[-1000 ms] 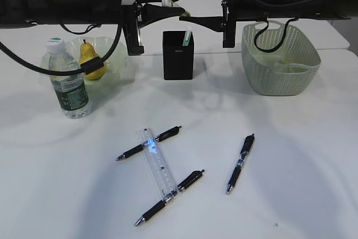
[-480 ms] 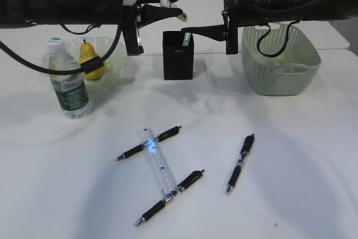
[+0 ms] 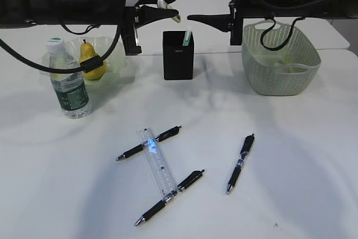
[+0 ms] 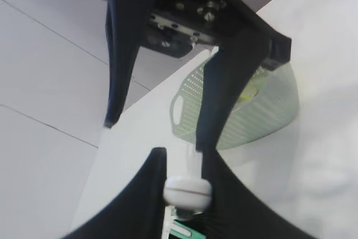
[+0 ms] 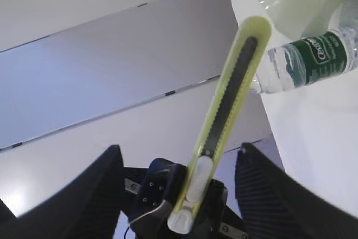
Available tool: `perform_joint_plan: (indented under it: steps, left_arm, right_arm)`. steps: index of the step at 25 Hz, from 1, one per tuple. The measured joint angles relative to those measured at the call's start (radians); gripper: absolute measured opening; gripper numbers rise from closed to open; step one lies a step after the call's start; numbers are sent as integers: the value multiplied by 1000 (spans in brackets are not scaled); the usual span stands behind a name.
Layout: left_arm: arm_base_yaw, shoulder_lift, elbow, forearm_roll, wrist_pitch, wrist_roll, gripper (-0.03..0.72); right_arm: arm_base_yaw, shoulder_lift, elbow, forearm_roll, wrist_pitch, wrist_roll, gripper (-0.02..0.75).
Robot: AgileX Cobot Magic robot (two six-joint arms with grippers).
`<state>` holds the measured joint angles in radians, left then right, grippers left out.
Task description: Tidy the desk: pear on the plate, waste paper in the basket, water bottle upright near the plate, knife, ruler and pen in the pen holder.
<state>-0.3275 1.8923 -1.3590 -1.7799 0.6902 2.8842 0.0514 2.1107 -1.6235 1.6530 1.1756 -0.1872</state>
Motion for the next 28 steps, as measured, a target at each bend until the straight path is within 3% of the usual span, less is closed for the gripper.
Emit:
perform_joint_plan:
  steps: [5,9,19,28]
  left_arm:
    - [0,0,0,0,-19,0,118]
    - [0,0,0,0,-20,0,118]
    - [0,0,0,0,-40,-2,118]
    - [0,0,0,0,-42,-66,118]
  right_arm:
    - [-29,0,0,-6,0,-49,492]
    - [-34,0,0,-84,0,-124,492]
    - [-42,0,-26,-195,0,-439,492]
    - [-42,0,-176,-488,17,-578,492]
